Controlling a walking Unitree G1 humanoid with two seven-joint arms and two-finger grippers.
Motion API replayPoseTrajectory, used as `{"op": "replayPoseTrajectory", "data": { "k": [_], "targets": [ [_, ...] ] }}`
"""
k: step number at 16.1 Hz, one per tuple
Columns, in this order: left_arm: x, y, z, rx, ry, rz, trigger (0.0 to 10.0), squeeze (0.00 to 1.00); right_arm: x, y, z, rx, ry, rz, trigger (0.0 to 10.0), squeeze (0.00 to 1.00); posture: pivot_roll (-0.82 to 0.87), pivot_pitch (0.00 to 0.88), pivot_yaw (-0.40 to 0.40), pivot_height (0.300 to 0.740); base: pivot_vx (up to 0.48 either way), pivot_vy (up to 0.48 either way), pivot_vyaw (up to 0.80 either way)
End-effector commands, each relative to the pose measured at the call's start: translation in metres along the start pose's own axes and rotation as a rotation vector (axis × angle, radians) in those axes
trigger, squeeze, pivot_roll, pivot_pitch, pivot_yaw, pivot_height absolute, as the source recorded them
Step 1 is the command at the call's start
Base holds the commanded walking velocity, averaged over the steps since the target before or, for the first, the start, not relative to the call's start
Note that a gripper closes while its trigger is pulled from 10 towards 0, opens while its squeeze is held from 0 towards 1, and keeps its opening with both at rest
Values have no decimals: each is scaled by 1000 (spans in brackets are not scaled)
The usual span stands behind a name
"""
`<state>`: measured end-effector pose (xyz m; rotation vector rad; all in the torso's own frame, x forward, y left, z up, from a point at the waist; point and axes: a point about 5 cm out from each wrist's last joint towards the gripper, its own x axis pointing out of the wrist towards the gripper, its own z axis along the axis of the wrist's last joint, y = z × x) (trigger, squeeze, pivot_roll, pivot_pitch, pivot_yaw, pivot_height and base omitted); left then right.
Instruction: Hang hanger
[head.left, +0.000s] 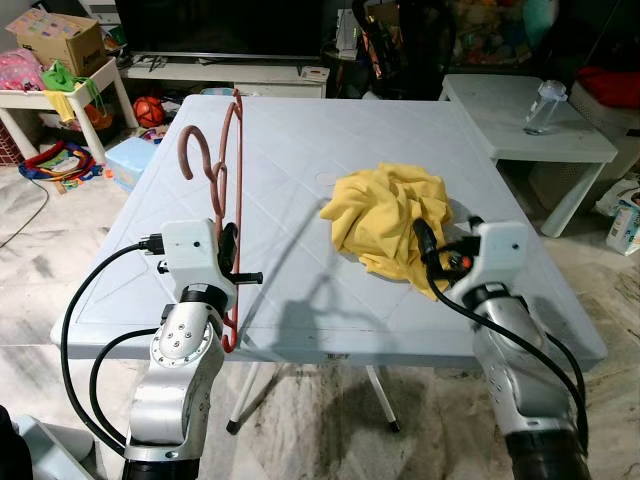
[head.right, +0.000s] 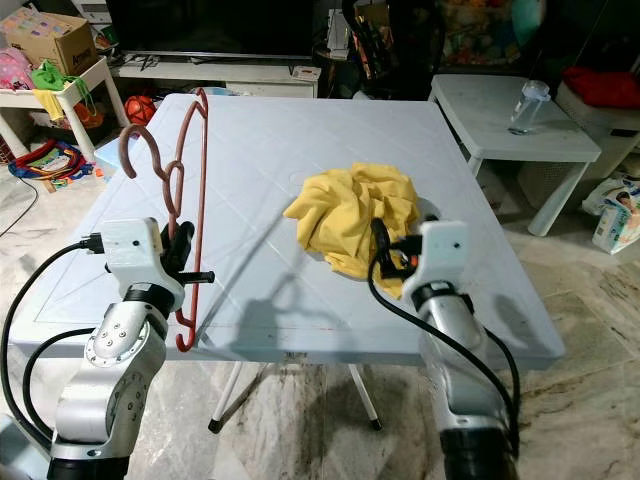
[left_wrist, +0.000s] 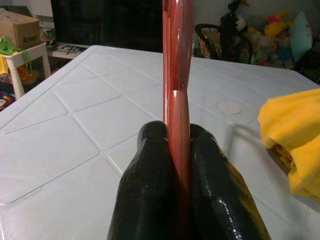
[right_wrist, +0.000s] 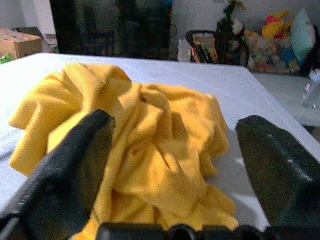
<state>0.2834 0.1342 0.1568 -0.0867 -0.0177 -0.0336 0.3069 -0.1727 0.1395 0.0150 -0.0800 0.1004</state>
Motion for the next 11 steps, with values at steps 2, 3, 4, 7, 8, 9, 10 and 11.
{"op": "replayPoseTrajectory", "data": {
  "k": [2,3,4,7,8,9,10,11],
  "targets": [
    [-3,-3,-10,6,60,-12,10000,0,-2,-4,5,13,-5,-29,10000,0,41,21,-10,740,-122,0,0],
    [-2,-3,-10,7,61,-16,10000,0,0,-3,6,16,-6,-30,10000,0,41,18,-8,740,-251,0,0],
    [-1,-4,-9,9,59,-19,10000,0,1,-1,6,20,-4,-26,10000,0,42,17,-8,740,-251,0,0],
    [2,-3,-7,15,55,-20,10000,0,2,6,5,29,13,16,10000,0,43,13,-7,740,-259,0,0],
    [3,-3,-6,17,52,-19,10000,0,1,7,5,28,17,22,10000,0,45,14,-9,740,-262,0,0],
    [2,-3,-6,16,51,-18,10000,0,1,8,5,30,19,22,10000,0,45,16,-10,740,-266,0,0],
    [2,-4,-7,14,52,-19,10000,0,1,9,5,38,25,32,10000,0,47,17,-12,740,-270,0,0],
    [2,-5,-7,9,56,-15,10000,0,1,10,5,35,26,40,10000,0,47,17,-12,740,-281,0,0]
  ]
}}
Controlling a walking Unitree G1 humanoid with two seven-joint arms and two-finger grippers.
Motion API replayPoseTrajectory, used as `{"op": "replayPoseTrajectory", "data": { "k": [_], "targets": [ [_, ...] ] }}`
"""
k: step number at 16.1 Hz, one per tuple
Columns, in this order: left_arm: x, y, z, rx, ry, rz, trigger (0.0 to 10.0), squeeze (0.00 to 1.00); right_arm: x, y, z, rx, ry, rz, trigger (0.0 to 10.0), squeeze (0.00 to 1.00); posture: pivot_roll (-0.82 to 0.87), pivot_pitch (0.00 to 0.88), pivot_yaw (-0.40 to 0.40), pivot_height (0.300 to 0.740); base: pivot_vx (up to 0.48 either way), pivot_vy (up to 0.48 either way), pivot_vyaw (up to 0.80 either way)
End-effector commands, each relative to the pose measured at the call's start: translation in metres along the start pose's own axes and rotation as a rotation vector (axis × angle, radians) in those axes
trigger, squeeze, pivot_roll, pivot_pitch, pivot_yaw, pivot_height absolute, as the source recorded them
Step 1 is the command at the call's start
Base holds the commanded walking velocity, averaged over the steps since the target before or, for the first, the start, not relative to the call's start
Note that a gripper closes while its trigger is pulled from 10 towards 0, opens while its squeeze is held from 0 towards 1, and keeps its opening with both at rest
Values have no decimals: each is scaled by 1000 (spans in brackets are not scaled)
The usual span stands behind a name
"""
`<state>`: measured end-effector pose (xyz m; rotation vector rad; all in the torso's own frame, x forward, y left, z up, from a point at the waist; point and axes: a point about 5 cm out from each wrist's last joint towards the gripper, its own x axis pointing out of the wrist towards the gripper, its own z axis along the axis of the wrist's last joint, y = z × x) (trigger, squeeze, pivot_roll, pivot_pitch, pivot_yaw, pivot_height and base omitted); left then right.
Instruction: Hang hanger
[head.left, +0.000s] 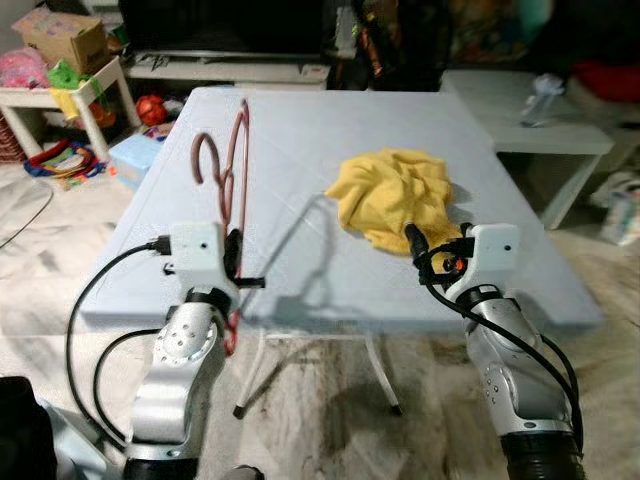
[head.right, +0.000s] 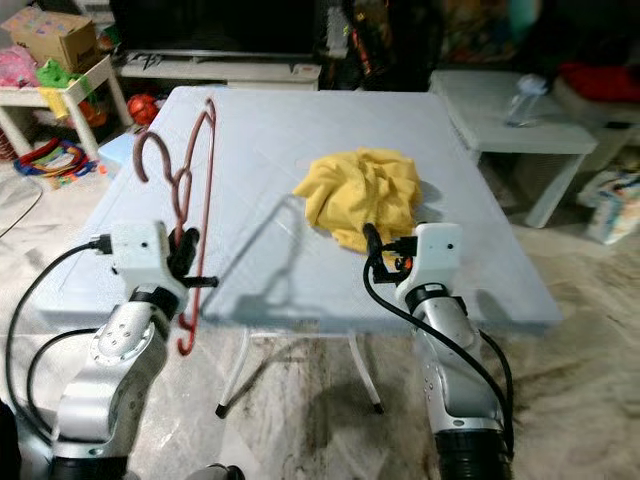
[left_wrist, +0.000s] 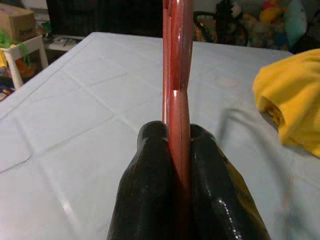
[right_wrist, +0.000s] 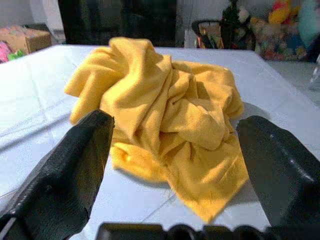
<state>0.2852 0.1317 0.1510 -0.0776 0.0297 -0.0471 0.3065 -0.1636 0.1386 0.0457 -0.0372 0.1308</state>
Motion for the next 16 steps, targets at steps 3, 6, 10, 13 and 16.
{"op": "replayPoseTrajectory", "data": {
  "k": [3,6,10,13,16],
  "targets": [
    [1,-6,-1,-7,6,-8,10000,0,1,2,6,-2,-10,23,10000,0,43,19,-12,740,-282,0,0],
    [3,-5,-1,-4,7,-6,10000,0,1,2,6,-5,-7,23,10000,0,41,22,-10,740,-282,0,0],
    [2,-8,-8,-1,27,-11,10000,0,-3,3,2,5,6,41,10000,0,43,24,-10,740,-284,0,0],
    [2,-8,-10,1,36,-13,10000,0,-3,3,1,9,17,38,10000,0,39,28,-8,740,-280,0,0],
    [2,-6,-13,10,45,-13,10000,0,-3,5,-1,12,24,46,10000,0,40,30,-5,740,-280,0,0]
  ]
}}
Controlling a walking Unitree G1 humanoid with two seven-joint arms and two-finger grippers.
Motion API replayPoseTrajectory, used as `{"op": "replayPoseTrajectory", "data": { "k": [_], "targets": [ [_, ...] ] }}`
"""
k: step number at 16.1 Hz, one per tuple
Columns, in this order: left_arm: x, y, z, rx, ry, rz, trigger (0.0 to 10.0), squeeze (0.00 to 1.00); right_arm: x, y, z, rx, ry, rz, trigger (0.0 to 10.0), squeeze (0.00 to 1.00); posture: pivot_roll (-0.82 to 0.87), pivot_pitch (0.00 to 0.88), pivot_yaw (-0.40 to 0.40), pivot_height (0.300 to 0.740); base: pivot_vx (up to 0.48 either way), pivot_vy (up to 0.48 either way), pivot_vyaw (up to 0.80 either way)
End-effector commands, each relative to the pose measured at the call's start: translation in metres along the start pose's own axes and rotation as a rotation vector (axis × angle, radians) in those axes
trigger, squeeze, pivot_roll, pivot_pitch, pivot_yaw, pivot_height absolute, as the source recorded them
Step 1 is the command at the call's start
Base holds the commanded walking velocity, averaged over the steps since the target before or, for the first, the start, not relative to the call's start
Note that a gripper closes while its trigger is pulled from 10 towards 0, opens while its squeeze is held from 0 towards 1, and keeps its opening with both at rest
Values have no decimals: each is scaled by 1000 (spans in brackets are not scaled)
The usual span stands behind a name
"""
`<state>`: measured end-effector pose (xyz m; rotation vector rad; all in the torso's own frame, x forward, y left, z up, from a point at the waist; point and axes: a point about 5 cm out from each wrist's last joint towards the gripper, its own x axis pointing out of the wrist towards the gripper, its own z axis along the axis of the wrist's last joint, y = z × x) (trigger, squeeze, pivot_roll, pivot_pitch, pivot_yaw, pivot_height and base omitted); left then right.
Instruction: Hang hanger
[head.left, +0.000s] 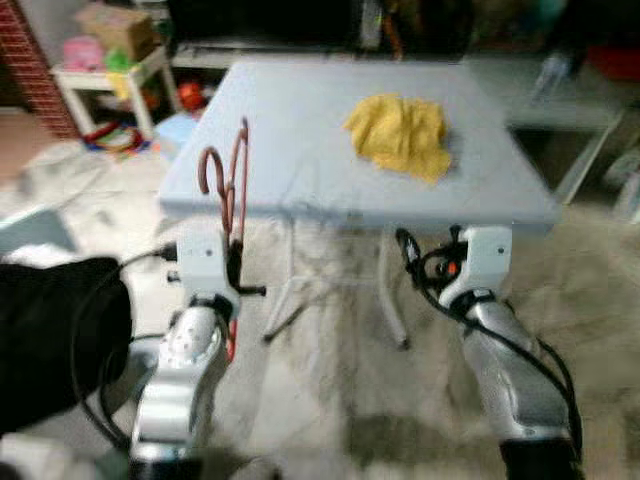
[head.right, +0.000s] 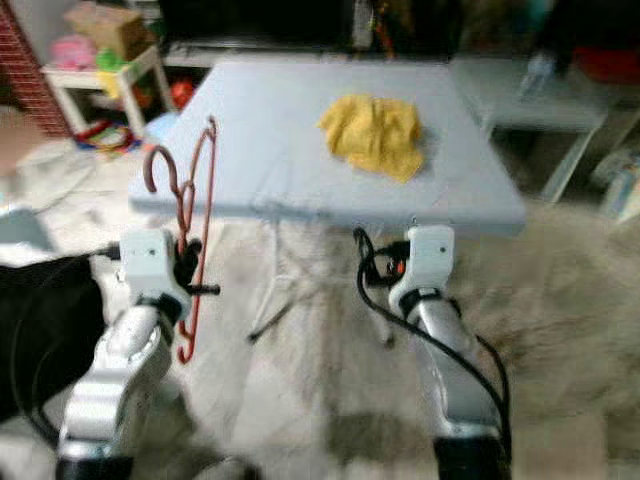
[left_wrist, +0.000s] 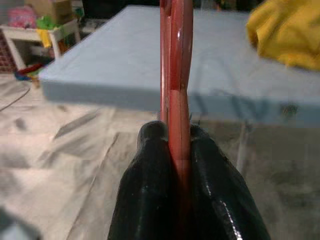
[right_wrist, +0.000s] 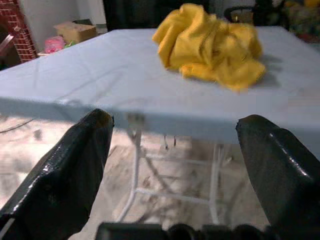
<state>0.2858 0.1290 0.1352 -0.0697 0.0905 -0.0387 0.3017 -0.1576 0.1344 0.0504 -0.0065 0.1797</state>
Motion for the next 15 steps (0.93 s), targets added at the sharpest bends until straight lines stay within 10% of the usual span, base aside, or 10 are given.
{"op": "replayPoseTrajectory", "data": {
  "k": [1,7,15],
  "targets": [
    [0,-5,3,7,-13,-24,10000,0,0,-1,3,5,-4,0,10000,0,40,30,-5,740,-281,0,0],
    [0,-5,-2,16,4,-32,10000,0,1,0,0,-7,9,1,10000,0,41,30,-5,740,-187,0,0],
    [-6,7,-53,128,335,-239,10000,0,1,-8,-1,-201,18,58,10000,0,17,23,4,740,0,0,0]
  ]
}}
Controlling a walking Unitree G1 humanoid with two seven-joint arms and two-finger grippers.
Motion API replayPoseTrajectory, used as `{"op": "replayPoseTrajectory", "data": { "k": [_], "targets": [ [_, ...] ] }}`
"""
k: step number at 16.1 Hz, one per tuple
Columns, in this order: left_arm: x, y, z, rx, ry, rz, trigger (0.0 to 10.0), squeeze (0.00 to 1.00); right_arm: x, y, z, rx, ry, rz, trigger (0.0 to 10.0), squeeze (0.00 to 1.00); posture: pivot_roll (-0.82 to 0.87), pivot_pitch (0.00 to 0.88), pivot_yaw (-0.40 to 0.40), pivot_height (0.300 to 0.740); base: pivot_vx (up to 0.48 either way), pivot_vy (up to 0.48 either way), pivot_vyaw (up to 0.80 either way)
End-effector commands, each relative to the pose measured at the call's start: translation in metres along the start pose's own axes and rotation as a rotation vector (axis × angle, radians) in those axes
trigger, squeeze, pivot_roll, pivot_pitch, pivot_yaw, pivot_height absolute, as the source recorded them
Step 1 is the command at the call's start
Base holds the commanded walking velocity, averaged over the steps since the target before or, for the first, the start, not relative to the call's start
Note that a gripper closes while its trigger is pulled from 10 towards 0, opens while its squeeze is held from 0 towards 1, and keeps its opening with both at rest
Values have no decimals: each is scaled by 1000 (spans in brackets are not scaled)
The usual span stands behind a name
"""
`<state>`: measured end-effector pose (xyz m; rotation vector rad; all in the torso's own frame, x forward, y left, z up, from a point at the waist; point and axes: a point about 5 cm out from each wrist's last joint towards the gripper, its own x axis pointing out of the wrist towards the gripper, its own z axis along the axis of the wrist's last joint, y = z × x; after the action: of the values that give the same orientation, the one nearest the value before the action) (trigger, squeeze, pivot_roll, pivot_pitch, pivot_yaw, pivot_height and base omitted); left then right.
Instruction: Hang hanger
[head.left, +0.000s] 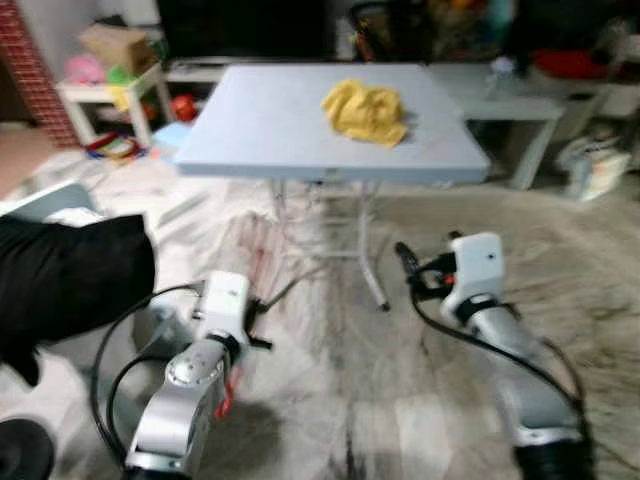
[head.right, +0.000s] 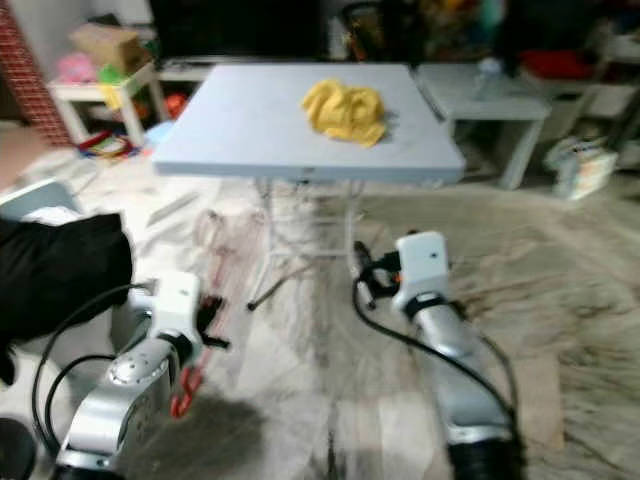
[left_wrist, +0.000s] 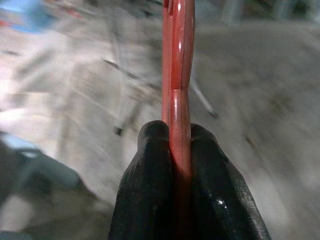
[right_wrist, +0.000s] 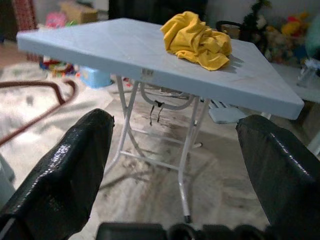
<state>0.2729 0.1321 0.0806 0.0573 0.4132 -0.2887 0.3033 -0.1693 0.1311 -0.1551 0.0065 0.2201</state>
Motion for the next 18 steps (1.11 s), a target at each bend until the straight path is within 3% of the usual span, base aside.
{"op": "replayPoseTrajectory", "data": {
  "k": [1,2,3,4,5,6,8,10,13,15,18],
  "targets": [
    [1,2,0,20,25,-44,10000,0,1,1,3,-22,-16,23,10000,0,12,22,8,740,0,0,0],
    [-2,5,-4,103,55,-154,10000,0,-3,-4,0,-109,9,108,10000,0,1,22,18,740,0,0,0],
    [-3,5,-5,144,66,-219,10000,0,-7,-4,-2,-110,27,183,10000,0,-1,22,20,740,0,0,0],
    [-5,3,-3,171,64,-299,10000,0,-10,-5,-4,-153,38,228,10000,0,-15,21,27,740,0,0,0],
    [-6,1,-2,257,74,-403,10000,0,-18,-9,-11,-234,71,318,10000,0,-25,18,34,740,0,0,0],
    [-6,1,0,294,67,-443,10000,0,-23,-9,-12,-286,81,393,10000,0,-35,15,38,740,0,0,0],
    [-5,0,2,355,55,-497,10000,0,-30,-12,-13,-302,106,470,10000,0,-40,16,39,740,0,0,0],
    [-8,-10,7,441,17,-631,10000,0,-39,-14,-16,-384,164,626,10000,0,-45,28,42,740,0,0,0],
    [-9,-24,7,506,-5,-767,10000,0,-36,-11,-12,-493,214,742,10000,0,-70,25,40,740,0,0,0],
    [-9,-25,4,587,-5,-832,10000,0,-37,-11,-5,-538,227,848,10000,0,-85,27,46,740,0,0,0],
    [-10,-24,0,626,9,-903,10000,0,-36,-16,-1,-596,251,904,10000,0,-92,29,40,740,0,0,0]
  ]
}}
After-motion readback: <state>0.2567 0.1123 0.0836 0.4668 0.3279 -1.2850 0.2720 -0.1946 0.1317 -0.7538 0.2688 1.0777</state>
